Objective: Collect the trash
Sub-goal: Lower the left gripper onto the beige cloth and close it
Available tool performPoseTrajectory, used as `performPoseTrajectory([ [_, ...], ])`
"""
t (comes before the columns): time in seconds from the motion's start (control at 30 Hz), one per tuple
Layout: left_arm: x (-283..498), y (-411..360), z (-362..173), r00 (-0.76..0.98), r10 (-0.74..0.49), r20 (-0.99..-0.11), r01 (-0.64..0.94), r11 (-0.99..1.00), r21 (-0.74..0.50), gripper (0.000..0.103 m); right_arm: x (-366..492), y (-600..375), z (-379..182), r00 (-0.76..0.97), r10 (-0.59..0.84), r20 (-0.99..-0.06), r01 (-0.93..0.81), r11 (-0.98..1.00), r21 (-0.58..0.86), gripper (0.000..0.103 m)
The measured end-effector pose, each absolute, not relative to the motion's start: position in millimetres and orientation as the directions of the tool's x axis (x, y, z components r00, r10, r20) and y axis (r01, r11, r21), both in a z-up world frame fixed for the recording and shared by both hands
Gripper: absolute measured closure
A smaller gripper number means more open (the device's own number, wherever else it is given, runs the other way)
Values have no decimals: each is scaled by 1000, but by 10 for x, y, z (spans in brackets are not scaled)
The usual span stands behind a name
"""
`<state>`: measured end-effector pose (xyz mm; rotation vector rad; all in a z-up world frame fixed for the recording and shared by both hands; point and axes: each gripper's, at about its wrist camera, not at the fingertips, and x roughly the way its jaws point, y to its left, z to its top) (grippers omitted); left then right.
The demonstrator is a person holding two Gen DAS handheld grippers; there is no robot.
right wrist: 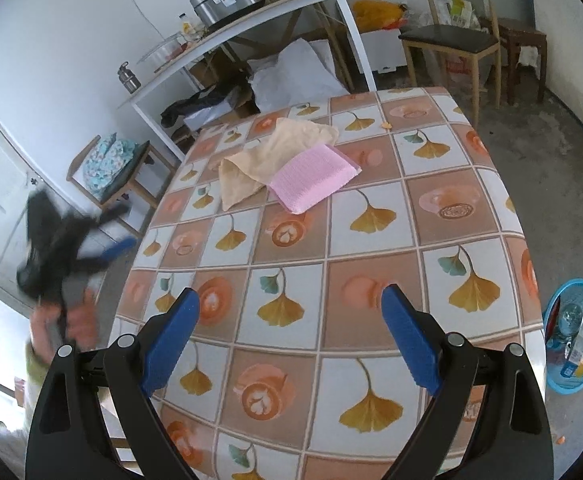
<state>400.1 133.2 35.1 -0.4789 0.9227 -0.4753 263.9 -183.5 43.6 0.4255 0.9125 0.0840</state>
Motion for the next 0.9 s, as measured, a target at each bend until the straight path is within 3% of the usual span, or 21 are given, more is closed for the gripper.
performPoseTrajectory([
  [0.27, 5162, 350, 149, 428, -501, -752, 310, 863, -399, 9, 2899, -2011, 171, 580, 279, -766, 119, 900, 418, 14],
  [0.53, 5684, -423, -190, 393, -262, -881, 438, 896, -71, 9, 3023, -2175, -10, 570, 298, -765, 143, 881, 450, 14],
  [0.77, 5767, -461, -448, 355, -155, -922, 420, 907, 9, 10, 3030, -2283, -93, 573, 314, -757, 156, 865, 477, 13],
  [0.9, 5790, -328, -517, 358, -156, -920, 383, 924, -8, 26, 3011, -2324, -103, 575, 322, -752, 164, 856, 491, 14],
])
